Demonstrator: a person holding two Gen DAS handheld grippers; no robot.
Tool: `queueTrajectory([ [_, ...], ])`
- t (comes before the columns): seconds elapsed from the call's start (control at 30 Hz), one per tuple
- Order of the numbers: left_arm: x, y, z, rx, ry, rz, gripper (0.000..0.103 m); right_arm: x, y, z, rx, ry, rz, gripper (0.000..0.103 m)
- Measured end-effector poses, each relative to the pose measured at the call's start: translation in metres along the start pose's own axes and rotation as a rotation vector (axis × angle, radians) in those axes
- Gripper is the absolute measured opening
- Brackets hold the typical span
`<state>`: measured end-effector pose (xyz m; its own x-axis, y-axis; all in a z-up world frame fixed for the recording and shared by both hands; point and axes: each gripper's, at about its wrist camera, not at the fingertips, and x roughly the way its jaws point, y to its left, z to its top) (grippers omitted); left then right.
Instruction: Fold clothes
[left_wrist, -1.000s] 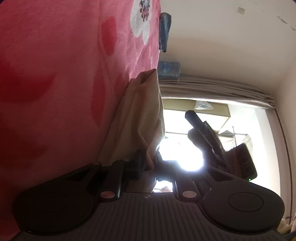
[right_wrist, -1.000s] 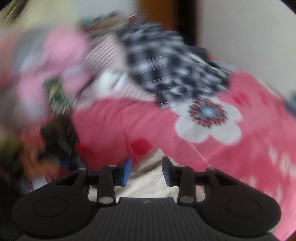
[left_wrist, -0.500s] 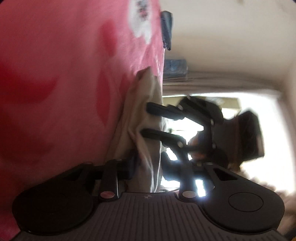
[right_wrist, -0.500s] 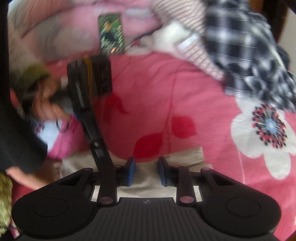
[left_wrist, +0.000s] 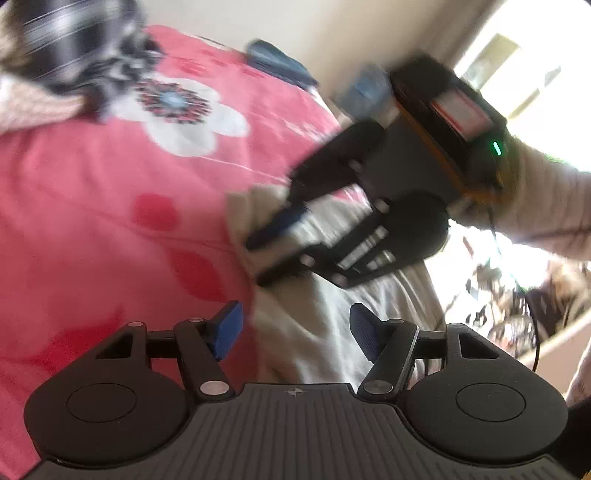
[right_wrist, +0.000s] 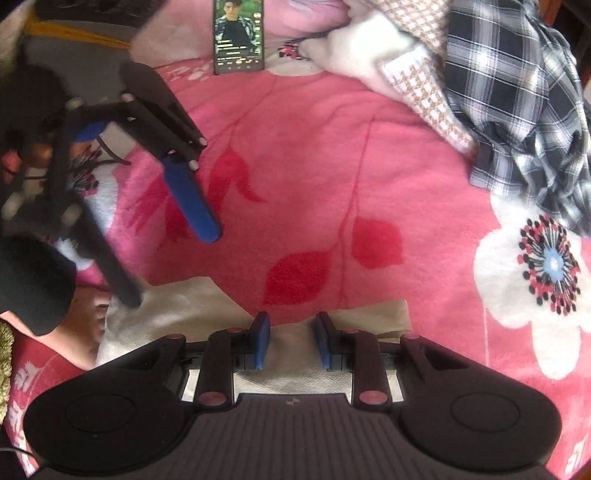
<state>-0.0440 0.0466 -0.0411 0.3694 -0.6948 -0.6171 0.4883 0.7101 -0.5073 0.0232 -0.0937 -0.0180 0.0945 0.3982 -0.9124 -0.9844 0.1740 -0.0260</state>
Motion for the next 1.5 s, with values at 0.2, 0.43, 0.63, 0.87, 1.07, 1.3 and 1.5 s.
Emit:
queueTrajectory([
  [0.2,0.026,-0.009,-0.002,-0.014,0.033,0.035,0.064,-0.002,0.003,-0.003,0.049,-0.009,-0.038,0.029],
  [0.43,0.042,-0.005,0.001,-0.074,0.067,0.067,0.045,-0.004,0.002,-0.007,0.1,-0.032,-0.055,0.029],
  [0.63,0.042,-0.007,0.002,-0.065,0.08,0.076,0.028,-0.016,-0.012,-0.015,0.258,-0.087,-0.037,0.03],
  [0.87,0.022,-0.017,0.007,-0.06,0.006,-0.018,0.007,-0.056,-0.03,-0.058,0.661,-0.276,-0.027,0.03],
  [1.07,0.033,0.027,-0.004,-0.332,0.005,-0.184,0.008,-0.069,-0.037,-0.096,0.894,-0.358,-0.006,0.031],
  [1.3,0.037,0.0,0.0,-0.147,0.05,-0.054,0.041,-0.069,-0.035,-0.116,1.003,-0.377,-0.006,0.031],
  [1.5,0.048,-0.022,0.001,0.029,0.072,0.074,0.015,-0.068,-0.025,-0.118,1.018,-0.389,-0.002,0.031],
])
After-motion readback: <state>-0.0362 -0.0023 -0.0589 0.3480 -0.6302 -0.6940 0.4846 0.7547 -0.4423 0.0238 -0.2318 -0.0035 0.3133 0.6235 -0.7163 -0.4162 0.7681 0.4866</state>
